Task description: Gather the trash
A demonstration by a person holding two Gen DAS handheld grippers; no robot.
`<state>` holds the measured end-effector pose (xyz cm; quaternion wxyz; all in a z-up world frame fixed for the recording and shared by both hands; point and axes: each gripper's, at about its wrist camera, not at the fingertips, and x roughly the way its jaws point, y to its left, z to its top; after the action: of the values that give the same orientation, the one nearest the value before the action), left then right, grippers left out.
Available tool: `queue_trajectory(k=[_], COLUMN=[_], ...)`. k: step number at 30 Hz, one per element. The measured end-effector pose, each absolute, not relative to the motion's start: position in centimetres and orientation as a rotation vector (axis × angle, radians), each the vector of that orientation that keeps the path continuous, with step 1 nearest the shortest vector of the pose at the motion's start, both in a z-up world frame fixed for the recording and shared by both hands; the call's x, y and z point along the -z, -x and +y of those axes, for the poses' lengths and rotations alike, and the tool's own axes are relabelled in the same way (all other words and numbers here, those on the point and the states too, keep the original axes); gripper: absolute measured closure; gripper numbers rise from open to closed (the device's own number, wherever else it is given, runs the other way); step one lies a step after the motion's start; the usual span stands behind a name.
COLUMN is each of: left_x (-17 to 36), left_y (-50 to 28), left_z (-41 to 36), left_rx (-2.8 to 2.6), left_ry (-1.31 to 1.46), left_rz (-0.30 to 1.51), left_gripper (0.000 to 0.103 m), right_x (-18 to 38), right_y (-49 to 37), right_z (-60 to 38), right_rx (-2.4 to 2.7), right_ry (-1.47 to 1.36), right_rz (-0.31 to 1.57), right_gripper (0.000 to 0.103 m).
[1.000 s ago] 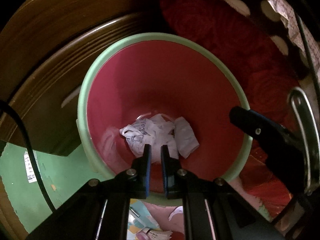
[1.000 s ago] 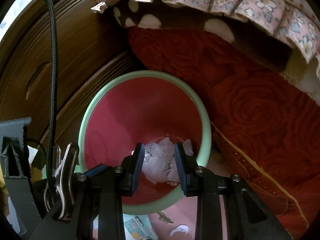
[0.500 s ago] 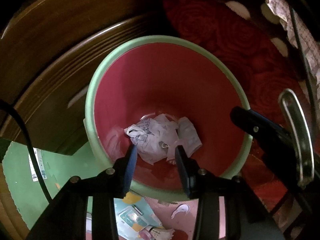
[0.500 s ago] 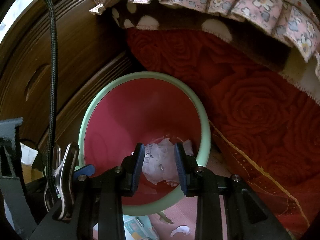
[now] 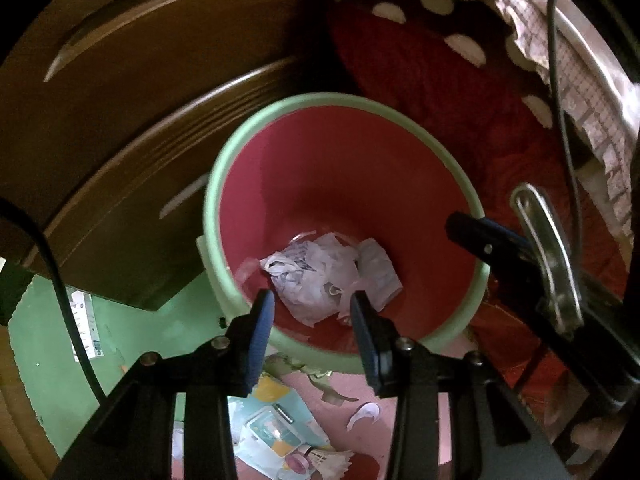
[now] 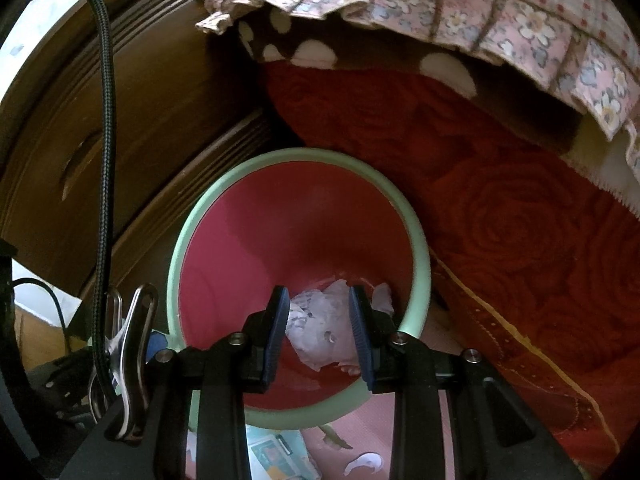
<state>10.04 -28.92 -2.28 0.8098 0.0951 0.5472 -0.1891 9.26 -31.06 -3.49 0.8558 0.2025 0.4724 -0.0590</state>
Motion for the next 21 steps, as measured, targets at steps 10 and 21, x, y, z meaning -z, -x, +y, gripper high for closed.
queue_trajectory(k=[10, 21], left_x=[0.3, -2.5], left_y=[-9.6, -8.6], left_z=[-26.6, -22.5], left_rx=[0.378, 0.332], left_ry=[-0.176, -0.135], left_rz=[1.149, 1.116], left_gripper=[0.062, 0.062], right_x=[2.0, -0.4], right_y=[-8.8, -6.6], right_z=[-30.0, -27.3], right_rx=[0.09, 0.013], right_ry=[-0.409, -0.358], right_rz=[0.962, 0.937], right_gripper=[0.071, 0.071])
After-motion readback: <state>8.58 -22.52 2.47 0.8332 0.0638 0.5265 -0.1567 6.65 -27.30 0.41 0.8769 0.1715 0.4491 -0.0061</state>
